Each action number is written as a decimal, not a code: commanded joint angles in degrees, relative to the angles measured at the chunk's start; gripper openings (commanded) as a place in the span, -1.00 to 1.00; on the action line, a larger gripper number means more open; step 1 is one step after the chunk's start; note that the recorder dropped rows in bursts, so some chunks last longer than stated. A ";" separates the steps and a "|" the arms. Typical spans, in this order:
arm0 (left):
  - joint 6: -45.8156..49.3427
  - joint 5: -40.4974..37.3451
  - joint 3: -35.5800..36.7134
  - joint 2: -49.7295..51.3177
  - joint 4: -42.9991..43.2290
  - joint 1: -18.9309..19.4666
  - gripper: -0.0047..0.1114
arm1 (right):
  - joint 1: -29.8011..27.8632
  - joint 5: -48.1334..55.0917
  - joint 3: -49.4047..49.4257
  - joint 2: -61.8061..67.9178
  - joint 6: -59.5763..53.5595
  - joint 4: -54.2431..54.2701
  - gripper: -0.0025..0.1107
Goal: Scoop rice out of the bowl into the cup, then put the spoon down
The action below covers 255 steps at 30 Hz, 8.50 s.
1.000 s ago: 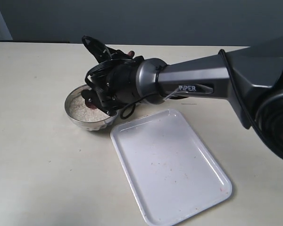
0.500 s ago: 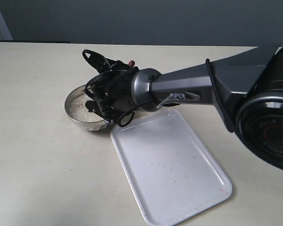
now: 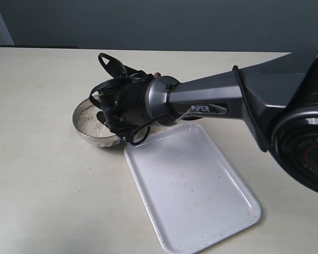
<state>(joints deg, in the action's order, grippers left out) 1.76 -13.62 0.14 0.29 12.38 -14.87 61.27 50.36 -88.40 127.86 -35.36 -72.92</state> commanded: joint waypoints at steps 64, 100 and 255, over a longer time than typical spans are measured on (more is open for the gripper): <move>-0.26 0.18 -0.14 -0.29 -0.09 -0.59 -0.91 | -13.24 16.85 -15.95 -2.42 -2.52 40.12 -0.97; -0.26 0.18 -0.14 -0.29 -0.09 -0.59 -0.91 | -15.74 14.10 -15.85 -2.31 -1.84 31.10 -0.97; -0.26 0.18 -0.14 -0.29 -0.09 -0.59 -0.91 | -11.44 19.60 -15.73 -2.31 17.25 16.19 -0.97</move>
<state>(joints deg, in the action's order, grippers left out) 1.76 -13.62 0.14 0.29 12.38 -14.87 50.23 69.35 -103.86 126.13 -19.45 -54.91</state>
